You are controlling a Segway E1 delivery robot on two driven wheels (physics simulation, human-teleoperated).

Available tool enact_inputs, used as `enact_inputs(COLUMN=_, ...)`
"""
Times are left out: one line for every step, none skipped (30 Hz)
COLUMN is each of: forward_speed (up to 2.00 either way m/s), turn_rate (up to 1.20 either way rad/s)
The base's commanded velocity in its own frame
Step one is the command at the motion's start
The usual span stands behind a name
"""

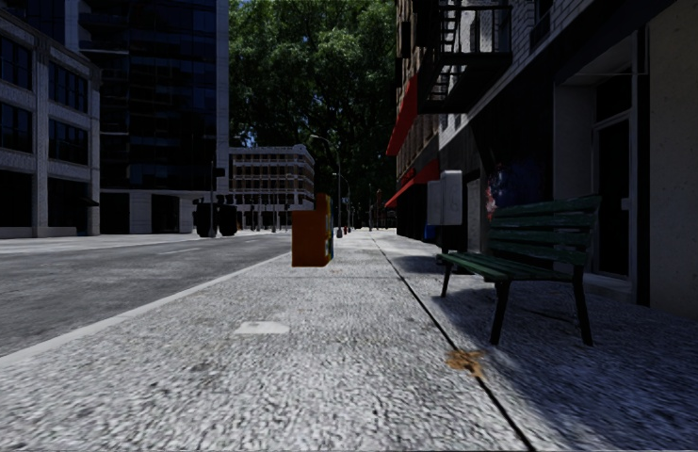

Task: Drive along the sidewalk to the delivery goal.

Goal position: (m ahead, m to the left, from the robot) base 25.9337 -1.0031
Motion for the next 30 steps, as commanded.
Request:
enact_inputs(forward_speed=2.0, turn_rate=-0.16)
enact_inputs(forward_speed=2.0, turn_rate=-0.17)
enact_inputs(forward_speed=2.0, turn_rate=-0.17)
enact_inputs(forward_speed=2.0, turn_rate=-0.17)
enact_inputs(forward_speed=2.0, turn_rate=-0.17)
enact_inputs(forward_speed=2.0, turn_rate=-0.17)
enact_inputs(forward_speed=2.0, turn_rate=-0.17)
enact_inputs(forward_speed=2.0, turn_rate=-0.12)
enact_inputs(forward_speed=2.0, turn_rate=-0.1)
enact_inputs(forward_speed=2.0, turn_rate=-0.1)
enact_inputs(forward_speed=2.0, turn_rate=-0.1)
enact_inputs(forward_speed=2.0, turn_rate=-0.1)
enact_inputs(forward_speed=2.0, turn_rate=-0.1)
enact_inputs(forward_speed=2.0, turn_rate=-0.13)
enact_inputs(forward_speed=2.0, turn_rate=-0.13)
enact_inputs(forward_speed=2.0, turn_rate=-0.18)
enact_inputs(forward_speed=2.0, turn_rate=-0.2)
enact_inputs(forward_speed=2.0, turn_rate=-0.2)
enact_inputs(forward_speed=2.0, turn_rate=-0.2)
enact_inputs(forward_speed=2.0, turn_rate=-0.2)
enact_inputs(forward_speed=2.0, turn_rate=-0.2)
enact_inputs(forward_speed=2.0, turn_rate=-0.2)
enact_inputs(forward_speed=2.0, turn_rate=-0.2)
enact_inputs(forward_speed=2.0, turn_rate=-0.2)
enact_inputs(forward_speed=2.0, turn_rate=-0.2)
enact_inputs(forward_speed=2.0, turn_rate=-0.2)
enact_inputs(forward_speed=2.0, turn_rate=-0.2)
enact_inputs(forward_speed=2.0, turn_rate=-0.2)
enact_inputs(forward_speed=2.0, turn_rate=-0.2)
enact_inputs(forward_speed=2.0, turn_rate=-0.2)
